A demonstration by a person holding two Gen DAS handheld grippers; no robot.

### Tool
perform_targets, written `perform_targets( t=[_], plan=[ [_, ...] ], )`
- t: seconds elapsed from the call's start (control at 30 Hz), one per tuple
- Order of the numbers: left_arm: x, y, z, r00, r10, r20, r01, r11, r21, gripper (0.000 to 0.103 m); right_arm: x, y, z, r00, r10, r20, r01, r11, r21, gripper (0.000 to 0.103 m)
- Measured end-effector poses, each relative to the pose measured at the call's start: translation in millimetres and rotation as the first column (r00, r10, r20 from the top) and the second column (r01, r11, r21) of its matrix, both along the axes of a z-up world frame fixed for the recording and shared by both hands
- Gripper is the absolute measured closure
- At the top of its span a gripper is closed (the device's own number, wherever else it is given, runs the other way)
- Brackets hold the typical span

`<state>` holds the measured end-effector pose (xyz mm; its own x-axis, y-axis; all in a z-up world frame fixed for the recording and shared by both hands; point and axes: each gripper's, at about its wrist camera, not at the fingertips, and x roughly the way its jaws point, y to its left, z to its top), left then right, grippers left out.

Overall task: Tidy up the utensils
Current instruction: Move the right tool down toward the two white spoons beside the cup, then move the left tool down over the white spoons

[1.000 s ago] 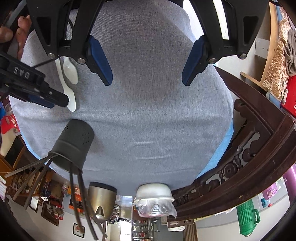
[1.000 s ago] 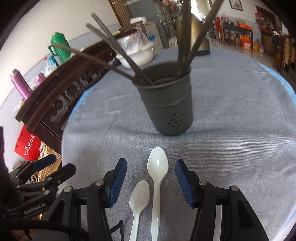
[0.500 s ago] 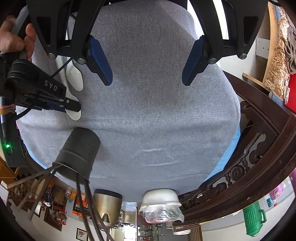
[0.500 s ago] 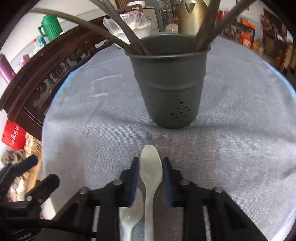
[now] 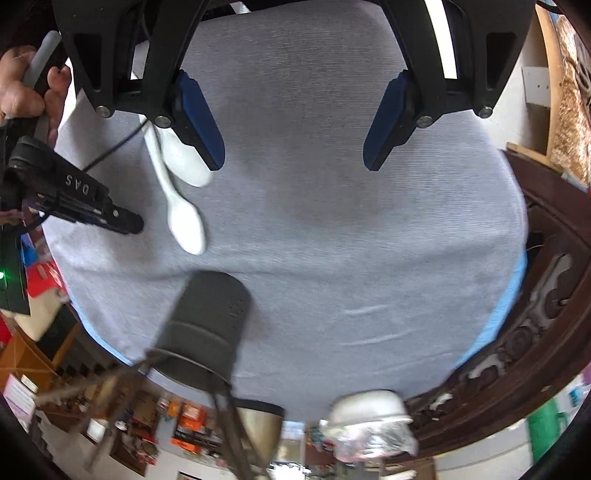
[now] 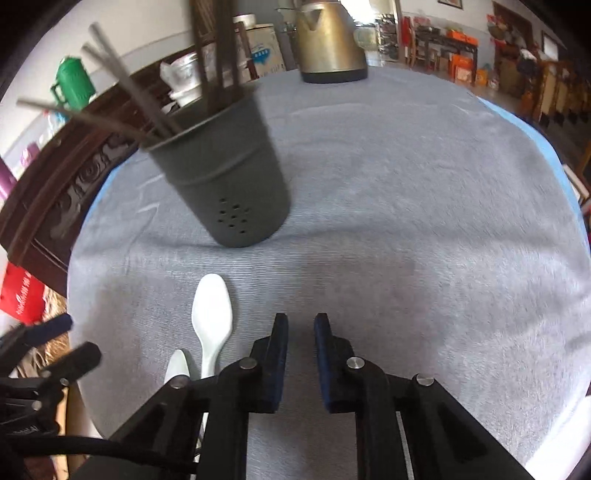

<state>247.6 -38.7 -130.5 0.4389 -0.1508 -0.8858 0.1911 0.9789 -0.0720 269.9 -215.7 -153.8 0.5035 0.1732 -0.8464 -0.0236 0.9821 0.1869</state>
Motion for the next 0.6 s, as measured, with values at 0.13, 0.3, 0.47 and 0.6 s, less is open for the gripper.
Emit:
perform_targets(
  t=[0.13, 0.3, 0.47, 0.6],
  plan=[
    [-1, -22, -10, 0.996, -0.069, -0.058, 0.067, 0.997, -0.036, 0.025, -5, -19, 1, 1.000, -0.022, 0.015, 0.021, 0.995, 0.095, 0.085],
    [0, -39, -22, 0.987, -0.102, -0.126, 0.089, 0.991, -0.104, 0.025, -22, -35, 3, 0.997, 0.000, 0.071, -0.016, 0.975, 0.223, 0.085],
    [2, -51, -27, 0.989, -0.104, -0.105, 0.098, 0.993, -0.061, 0.025, -47, -55, 6, 0.990, 0.006, 0.140, -0.040, 0.969, 0.243, 0.085],
    [0, -60, -31, 0.989, -0.132, -0.069, 0.133, 0.991, 0.005, 0.025, -65, -78, 12, 0.983, -0.051, 0.177, 0.006, 0.970, 0.243, 0.085]
  ],
)
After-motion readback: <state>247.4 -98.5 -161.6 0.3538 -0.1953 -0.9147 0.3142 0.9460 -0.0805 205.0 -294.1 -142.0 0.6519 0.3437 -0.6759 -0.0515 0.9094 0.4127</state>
